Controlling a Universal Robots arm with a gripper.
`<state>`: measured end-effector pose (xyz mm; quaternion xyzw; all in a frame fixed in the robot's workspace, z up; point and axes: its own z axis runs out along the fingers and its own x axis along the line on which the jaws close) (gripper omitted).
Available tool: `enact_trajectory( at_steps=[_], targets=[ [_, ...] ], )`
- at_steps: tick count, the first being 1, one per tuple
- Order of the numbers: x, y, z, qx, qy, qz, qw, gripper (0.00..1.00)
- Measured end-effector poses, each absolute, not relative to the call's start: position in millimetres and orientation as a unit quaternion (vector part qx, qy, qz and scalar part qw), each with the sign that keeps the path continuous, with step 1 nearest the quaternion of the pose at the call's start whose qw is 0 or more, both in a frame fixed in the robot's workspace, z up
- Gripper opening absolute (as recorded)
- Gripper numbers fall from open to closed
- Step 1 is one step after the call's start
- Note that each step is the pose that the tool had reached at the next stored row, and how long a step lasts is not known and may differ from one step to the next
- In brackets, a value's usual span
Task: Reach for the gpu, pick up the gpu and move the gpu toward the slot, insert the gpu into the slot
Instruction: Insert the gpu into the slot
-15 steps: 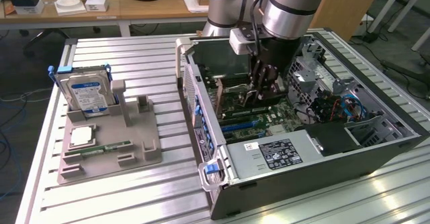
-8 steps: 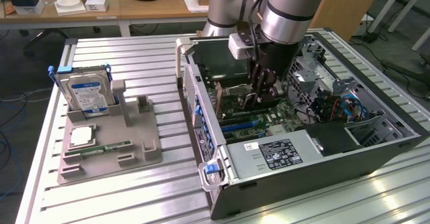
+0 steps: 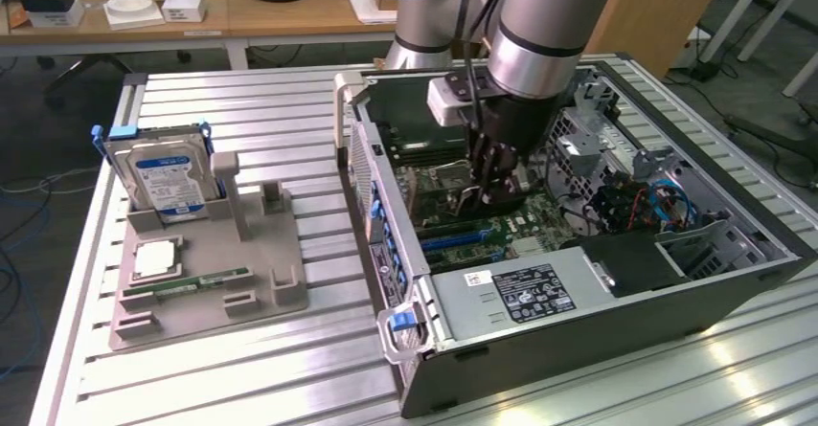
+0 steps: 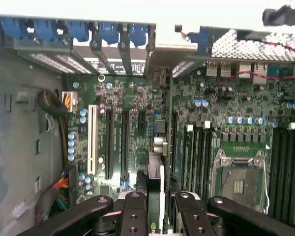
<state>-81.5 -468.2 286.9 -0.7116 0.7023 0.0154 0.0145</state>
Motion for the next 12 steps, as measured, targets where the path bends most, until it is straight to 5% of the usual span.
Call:
enact_trajectory(
  at_steps=[12],
  targets=[
    [-82.4, -468.2, 265.2, -0.712, 0.701, 0.015, 0.015, 0.26]
  ],
)
